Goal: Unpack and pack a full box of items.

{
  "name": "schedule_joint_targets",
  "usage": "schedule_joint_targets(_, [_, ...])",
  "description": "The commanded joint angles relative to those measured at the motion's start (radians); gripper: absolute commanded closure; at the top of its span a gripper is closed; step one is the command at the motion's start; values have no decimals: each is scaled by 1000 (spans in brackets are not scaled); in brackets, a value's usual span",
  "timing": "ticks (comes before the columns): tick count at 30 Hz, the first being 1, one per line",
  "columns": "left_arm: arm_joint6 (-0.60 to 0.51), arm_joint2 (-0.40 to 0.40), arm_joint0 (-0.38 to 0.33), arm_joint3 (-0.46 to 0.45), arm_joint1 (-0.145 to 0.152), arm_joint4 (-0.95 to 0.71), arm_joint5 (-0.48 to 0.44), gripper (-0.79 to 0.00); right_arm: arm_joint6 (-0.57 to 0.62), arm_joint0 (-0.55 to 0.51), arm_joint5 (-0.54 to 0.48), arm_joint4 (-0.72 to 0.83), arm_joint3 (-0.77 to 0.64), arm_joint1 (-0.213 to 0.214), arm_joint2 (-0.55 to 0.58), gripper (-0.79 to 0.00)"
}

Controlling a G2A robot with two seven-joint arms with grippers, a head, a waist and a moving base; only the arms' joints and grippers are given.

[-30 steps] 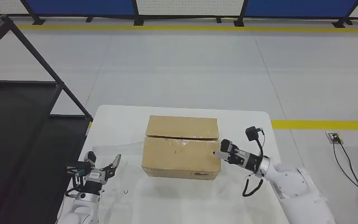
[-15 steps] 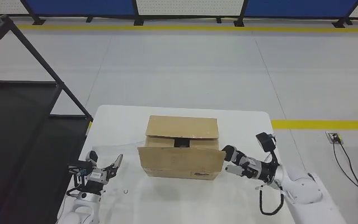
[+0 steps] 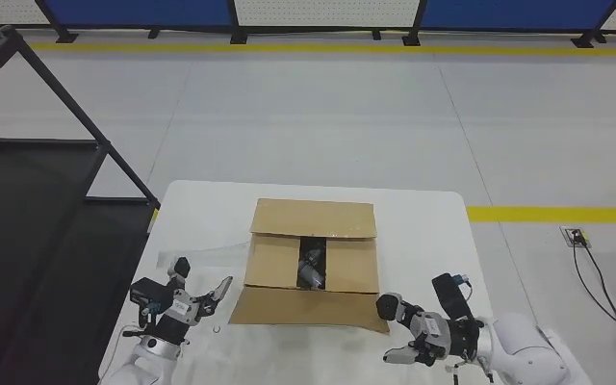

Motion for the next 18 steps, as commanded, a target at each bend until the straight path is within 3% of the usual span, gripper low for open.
schedule_joint_targets(1, [-2,-5,9,-4,5,33,-63,-785,-18,1,-18,-37,12,18,-27,-785])
schedule_joint_targets(10, [-43,-12,18,4,22,128,-215,-785,-24,32,-24,-74,60,61,-101,-785])
schedule_joint_targets(18, [-85,32,-12,50,21,150,-195,-785,-21,115,133,137,69,60,-137,-785])
